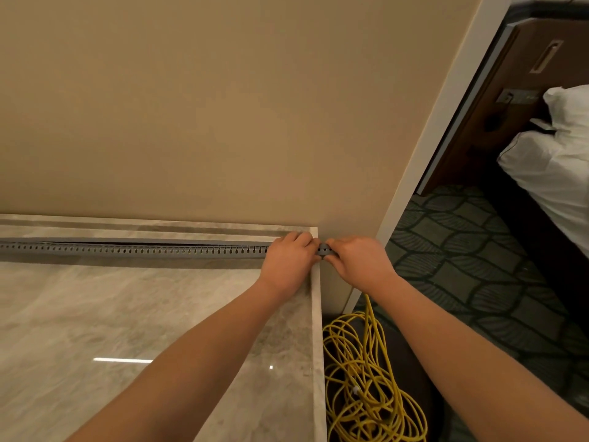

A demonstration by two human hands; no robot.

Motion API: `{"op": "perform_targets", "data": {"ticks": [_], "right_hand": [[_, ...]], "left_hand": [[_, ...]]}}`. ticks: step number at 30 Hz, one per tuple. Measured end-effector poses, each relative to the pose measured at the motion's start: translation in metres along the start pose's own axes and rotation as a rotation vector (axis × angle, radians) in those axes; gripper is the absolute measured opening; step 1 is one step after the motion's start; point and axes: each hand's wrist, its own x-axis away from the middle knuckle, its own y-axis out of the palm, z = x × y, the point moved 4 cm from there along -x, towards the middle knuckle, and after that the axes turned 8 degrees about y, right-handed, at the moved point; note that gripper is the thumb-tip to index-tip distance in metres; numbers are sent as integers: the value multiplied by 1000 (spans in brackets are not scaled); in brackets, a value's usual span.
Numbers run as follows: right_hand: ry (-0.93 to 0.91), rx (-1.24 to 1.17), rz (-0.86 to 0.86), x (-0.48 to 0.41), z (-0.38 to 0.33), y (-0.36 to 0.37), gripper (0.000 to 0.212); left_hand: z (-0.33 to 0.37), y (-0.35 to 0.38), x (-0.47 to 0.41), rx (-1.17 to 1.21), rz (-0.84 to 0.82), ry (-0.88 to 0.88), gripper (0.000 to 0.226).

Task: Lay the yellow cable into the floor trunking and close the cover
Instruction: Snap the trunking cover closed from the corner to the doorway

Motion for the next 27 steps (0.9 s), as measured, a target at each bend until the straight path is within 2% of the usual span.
{"op": "perform_targets", "data": {"ticks": [7,10,14,19,23,27], "right_hand": [[120,78,-86,0,-11,-15,19],[142,117,-76,5,-20,-18,18],[165,182,-183,5,-31,-13,20],[168,212,-311,-6,-53,-17,9],[152,-23,-342,-19,-96,-21,11],[72,-120,-292,-35,-162,-19,13]], "left_hand": [[-1,-11,8,110,-73,-70,33],[-13,-18,26,71,-106,-67,33],[-49,-26,64,19,-142,-126,31],[-80,-36,96,29,-198,-196,34],[-110,-41,122,39,-245,-271,36],[-143,-46,147,39,-271,-311,41]]}}
